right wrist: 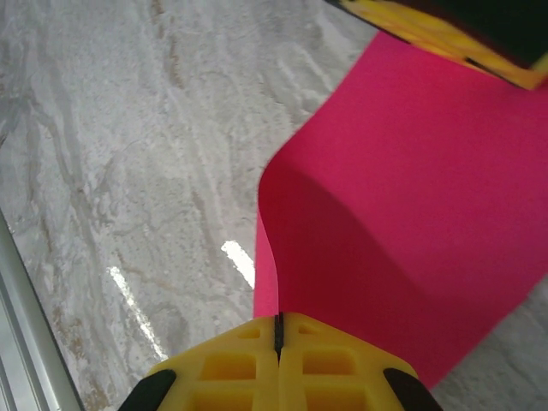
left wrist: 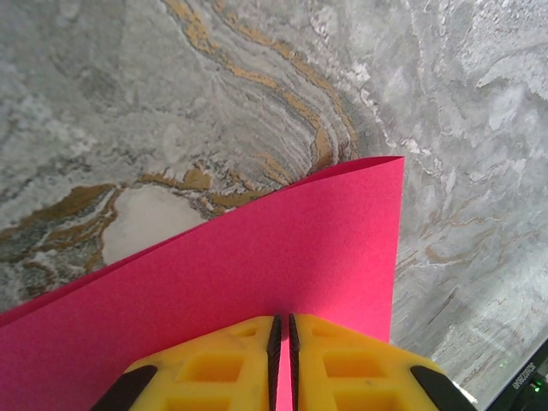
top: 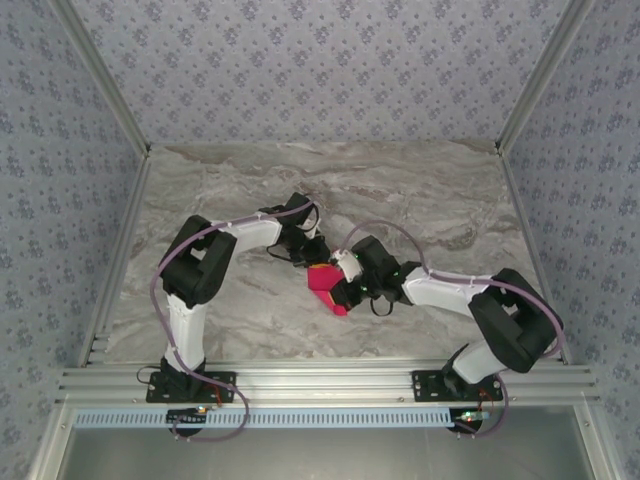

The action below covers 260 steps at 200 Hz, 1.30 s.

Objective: Fold a paper plane with a square sheet of paper (fold left side to right side)
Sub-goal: Third fold the triangle at the center of the table.

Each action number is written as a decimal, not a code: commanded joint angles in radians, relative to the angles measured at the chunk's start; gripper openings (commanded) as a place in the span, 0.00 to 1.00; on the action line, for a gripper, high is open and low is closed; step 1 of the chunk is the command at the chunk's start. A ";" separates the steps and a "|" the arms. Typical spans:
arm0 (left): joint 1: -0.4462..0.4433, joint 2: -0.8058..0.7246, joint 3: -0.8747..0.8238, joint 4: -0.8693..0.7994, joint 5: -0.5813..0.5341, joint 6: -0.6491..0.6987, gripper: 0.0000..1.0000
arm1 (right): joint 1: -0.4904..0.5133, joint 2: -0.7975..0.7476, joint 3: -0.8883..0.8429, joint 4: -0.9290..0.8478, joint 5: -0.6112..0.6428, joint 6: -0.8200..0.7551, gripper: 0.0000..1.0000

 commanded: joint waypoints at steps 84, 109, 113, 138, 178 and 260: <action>-0.025 0.039 0.005 -0.058 -0.039 0.020 0.13 | -0.078 0.119 0.077 -0.059 -0.001 0.079 0.00; -0.029 0.039 0.006 -0.061 -0.043 0.020 0.13 | -0.086 0.131 0.081 -0.060 0.008 0.081 0.00; -0.030 0.039 0.005 -0.060 -0.045 0.019 0.13 | -0.086 0.133 0.081 -0.060 0.010 0.081 0.00; -0.031 0.040 0.006 -0.061 -0.047 0.018 0.13 | -0.093 0.135 0.080 -0.056 0.017 0.088 0.00; -0.031 0.040 0.004 -0.061 -0.051 0.016 0.12 | -0.098 0.132 0.074 -0.063 0.029 0.087 0.00; -0.031 0.039 0.001 -0.065 -0.057 0.018 0.12 | -0.110 0.120 0.069 -0.063 0.046 0.094 0.00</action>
